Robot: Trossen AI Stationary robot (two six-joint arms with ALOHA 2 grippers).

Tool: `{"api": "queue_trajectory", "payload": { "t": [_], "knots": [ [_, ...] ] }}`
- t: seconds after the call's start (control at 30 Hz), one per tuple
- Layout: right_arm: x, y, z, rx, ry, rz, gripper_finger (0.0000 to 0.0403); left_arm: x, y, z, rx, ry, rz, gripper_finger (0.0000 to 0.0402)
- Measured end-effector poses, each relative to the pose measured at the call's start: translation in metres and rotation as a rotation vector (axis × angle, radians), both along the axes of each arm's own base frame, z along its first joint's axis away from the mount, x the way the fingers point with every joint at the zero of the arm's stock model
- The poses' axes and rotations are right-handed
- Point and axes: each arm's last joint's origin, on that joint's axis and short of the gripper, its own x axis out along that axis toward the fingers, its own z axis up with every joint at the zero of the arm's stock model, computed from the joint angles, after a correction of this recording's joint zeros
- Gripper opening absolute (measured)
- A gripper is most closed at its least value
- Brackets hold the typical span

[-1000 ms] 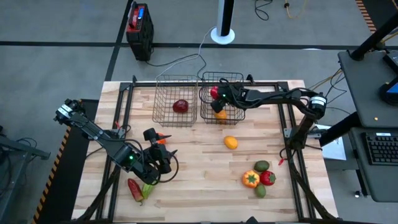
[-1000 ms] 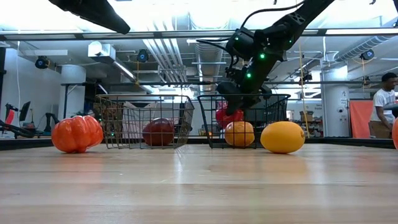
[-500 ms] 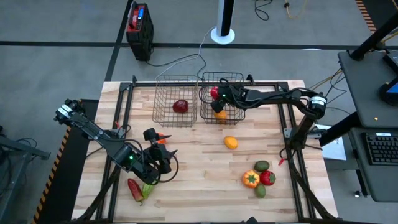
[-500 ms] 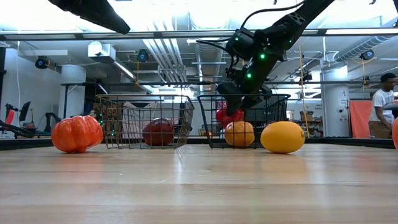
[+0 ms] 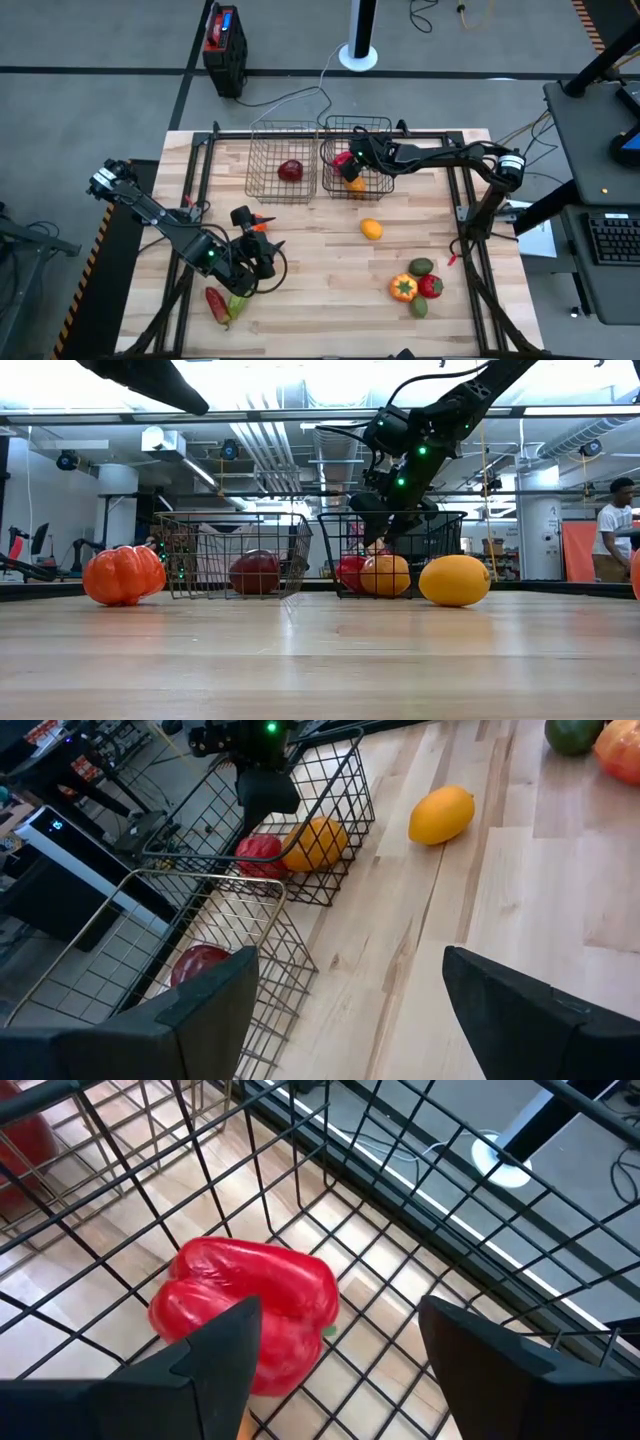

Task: Sort produce into baskets
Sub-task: Put the yellow lemon into the silver wire basket

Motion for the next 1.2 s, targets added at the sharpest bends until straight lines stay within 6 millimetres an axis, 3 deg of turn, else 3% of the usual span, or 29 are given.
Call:
{"api": "queue_trajectory", "payload": {
  "t": [0.33, 0.63, 0.93, 1.2],
  "knots": [
    [-0.001, 0.001, 0.005, -0.006, -0.013, 0.003, 0.0256, -0.002, 0.002, -0.008, -0.003, 0.007, 0.011, 0.0298],
    [-0.009, 0.021, 0.041, -0.041, -0.093, 0.045, 0.0255, -0.002, 0.002, -0.008, -0.03, -0.01, 0.025, 0.0298],
    [-0.017, 0.079, 0.08, -0.036, -0.185, 0.183, 0.0237, -0.001, -0.001, -0.009, -0.154, -0.019, 0.014, 0.0298],
    [-0.028, 0.14, 0.091, 0.065, -0.199, 0.301, 0.0238, 0.001, -0.003, -0.008, -0.2, -0.037, 0.006, 0.0298]
  ]
}}
